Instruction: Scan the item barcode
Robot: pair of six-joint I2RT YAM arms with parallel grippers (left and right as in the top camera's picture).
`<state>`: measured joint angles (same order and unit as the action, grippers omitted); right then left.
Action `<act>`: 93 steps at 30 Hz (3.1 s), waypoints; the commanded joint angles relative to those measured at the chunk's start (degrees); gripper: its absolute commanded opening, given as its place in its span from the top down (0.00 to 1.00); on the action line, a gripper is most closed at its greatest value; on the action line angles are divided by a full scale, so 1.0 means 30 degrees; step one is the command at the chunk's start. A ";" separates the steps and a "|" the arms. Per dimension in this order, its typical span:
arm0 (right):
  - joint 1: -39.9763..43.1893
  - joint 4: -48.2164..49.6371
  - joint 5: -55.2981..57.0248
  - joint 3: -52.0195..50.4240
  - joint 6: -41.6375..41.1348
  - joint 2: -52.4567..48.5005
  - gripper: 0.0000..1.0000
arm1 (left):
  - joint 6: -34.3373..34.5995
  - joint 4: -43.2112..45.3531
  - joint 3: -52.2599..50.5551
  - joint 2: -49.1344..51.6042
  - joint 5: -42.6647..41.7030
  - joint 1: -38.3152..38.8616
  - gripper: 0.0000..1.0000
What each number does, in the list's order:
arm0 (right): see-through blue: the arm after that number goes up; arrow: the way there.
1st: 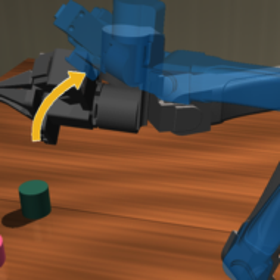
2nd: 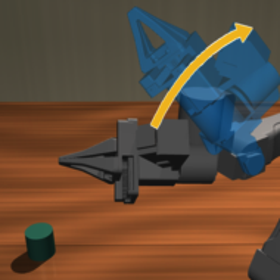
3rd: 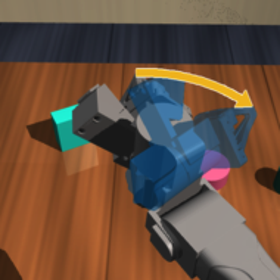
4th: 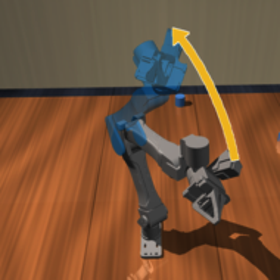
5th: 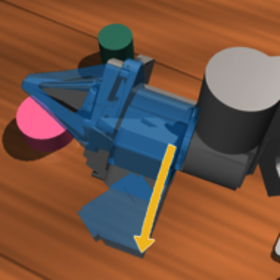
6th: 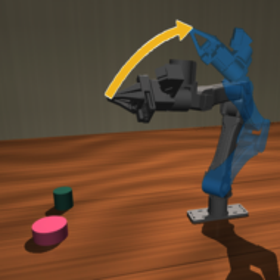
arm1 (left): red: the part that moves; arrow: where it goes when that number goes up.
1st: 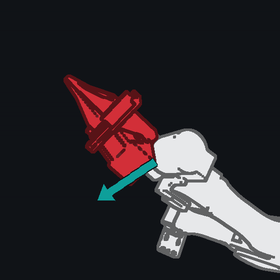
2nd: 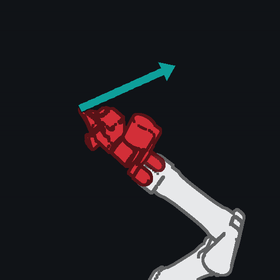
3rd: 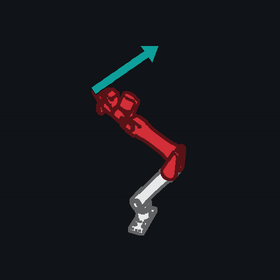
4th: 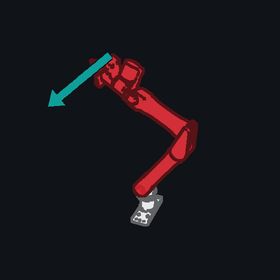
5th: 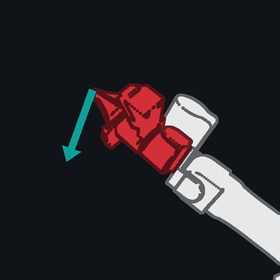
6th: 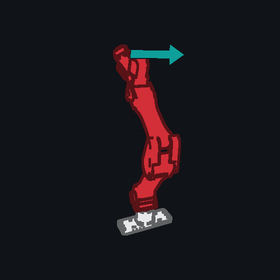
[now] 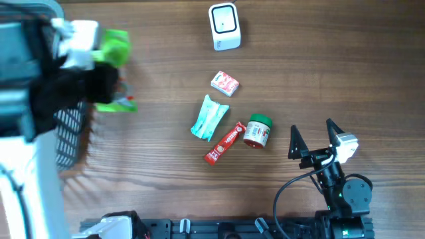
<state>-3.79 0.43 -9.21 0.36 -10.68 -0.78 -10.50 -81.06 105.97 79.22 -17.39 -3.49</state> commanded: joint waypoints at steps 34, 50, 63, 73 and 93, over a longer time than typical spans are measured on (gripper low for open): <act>0.0109 0.0095 -0.0087 -0.0022 -0.0131 0.0066 0.00 | -0.0525 0.7563 -0.7774 0.4605 0.7060 0.4940 0.00; 0.0109 0.0095 -0.0087 -0.0022 -0.0138 0.0066 0.00 | -0.0561 0.7526 -0.7788 0.4561 0.8036 0.4947 0.00; 0.0109 0.0095 -0.0087 -0.0022 -0.0131 0.0058 0.00 | -0.0561 0.7526 -0.7788 0.4561 0.8036 0.4947 0.00; 0.0109 0.0095 -0.0087 -0.0022 -0.0138 0.0058 0.00 | -0.0561 0.7526 -0.7781 0.4561 0.8036 0.4947 0.00; 0.0131 -1.0040 -0.2943 1.0178 -0.1858 -0.3599 0.00 | -0.0561 0.7526 -0.7788 0.4561 0.8036 0.4947 0.00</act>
<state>-3.79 -24.64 -16.95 21.91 -19.18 -5.67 -11.51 -58.63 82.04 93.17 6.20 11.25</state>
